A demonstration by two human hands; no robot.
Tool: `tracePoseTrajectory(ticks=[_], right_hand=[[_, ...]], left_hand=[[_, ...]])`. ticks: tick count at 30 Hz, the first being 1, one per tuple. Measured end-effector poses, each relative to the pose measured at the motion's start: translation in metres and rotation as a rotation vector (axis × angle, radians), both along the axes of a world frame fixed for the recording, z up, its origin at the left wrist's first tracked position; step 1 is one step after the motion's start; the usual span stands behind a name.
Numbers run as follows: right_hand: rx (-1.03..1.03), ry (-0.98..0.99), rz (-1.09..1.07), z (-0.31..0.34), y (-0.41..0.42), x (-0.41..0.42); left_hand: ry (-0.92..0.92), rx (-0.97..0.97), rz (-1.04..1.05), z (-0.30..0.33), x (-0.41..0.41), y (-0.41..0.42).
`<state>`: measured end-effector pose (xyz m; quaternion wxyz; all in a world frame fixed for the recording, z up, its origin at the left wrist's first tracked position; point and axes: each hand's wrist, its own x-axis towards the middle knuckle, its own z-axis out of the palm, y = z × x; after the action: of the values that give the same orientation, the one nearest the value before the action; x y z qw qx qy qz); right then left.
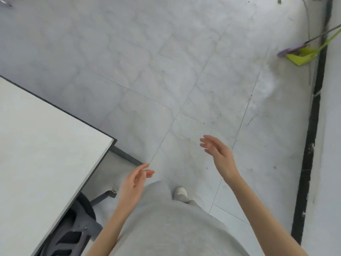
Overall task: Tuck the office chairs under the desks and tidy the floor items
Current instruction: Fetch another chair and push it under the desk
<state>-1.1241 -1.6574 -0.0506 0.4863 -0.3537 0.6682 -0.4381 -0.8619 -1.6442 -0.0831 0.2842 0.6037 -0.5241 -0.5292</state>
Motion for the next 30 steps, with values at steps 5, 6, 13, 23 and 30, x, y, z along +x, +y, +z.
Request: tracePoseTrajectory(ticks=[5,6,13,23,30], right_hand=[[-0.098,-0.03,0.067,-0.002,-0.15,-0.013],[-0.086,-0.029,0.078,-0.01,-0.175,-0.014],[0.112,-0.009,0.05,-0.043,-0.305,-0.024],[0.151,0.144,0.22,-0.04,-0.531,-0.016],[0.096,0.138,0.624,-0.047,-0.794,0.083]], left_hand=[[-0.038,0.035,0.167,-0.021,-0.005,-0.075],[-0.046,0.031,0.183,-0.027,-0.008,-0.101],[0.044,-0.037,0.238,-0.022,-0.038,-0.323],[0.113,-0.142,0.285,0.024,-0.015,-0.601],[0.039,-0.021,0.668,-0.009,0.055,-0.709]])
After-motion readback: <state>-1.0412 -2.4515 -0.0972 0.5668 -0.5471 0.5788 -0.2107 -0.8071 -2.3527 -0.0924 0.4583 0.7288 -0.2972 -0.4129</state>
